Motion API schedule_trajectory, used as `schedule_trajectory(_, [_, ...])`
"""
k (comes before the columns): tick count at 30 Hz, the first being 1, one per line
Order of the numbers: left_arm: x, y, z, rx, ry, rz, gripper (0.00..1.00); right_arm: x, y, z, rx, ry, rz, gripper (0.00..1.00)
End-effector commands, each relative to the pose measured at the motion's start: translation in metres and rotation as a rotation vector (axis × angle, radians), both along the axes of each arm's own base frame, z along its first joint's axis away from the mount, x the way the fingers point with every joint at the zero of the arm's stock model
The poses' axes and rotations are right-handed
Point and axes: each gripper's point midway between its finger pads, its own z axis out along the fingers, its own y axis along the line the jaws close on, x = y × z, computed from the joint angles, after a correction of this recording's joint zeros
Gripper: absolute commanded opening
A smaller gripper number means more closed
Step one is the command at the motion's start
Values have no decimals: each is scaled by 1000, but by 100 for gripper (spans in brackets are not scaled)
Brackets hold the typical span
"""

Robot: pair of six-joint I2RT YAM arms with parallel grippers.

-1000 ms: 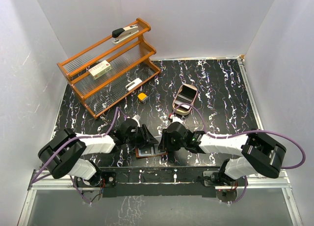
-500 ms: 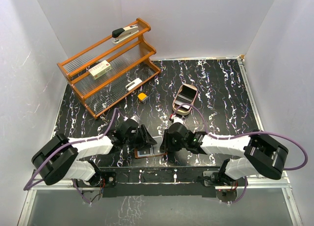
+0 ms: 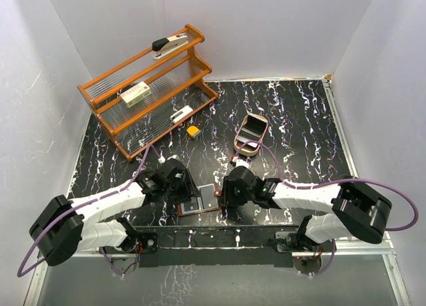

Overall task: Put the credit cards into the card holder
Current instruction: Insert the credit card into the card holder, then turn over the card slot in the card holder.

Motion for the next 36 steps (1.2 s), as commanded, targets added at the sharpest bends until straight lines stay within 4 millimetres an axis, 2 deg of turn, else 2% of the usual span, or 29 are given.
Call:
schedule_trajectory(1, [-3,18,11,85,-20,-7,48,9,16,31,72,-48,11,29])
schedule_trajectory(5, [-5,36,7,164,-5,20,47,13,25,49,108,-69,16,29])
schedule_trajectory(10, [-8,55,-2,217,15,60,44,15,33,55,121,-63,27,29])
schedule_trajectory(24, [-12,51,-28,87,61,55,41,20,34,29,60,-41,15,34])
schedule_trajectory(28, [-11,47,-29,72,51,30,33,19,40,29,76,-35,29,33])
schedule_trajectory(36, [-13,41,-33,45,66,12,31,19,40,36,93,-46,34,29])
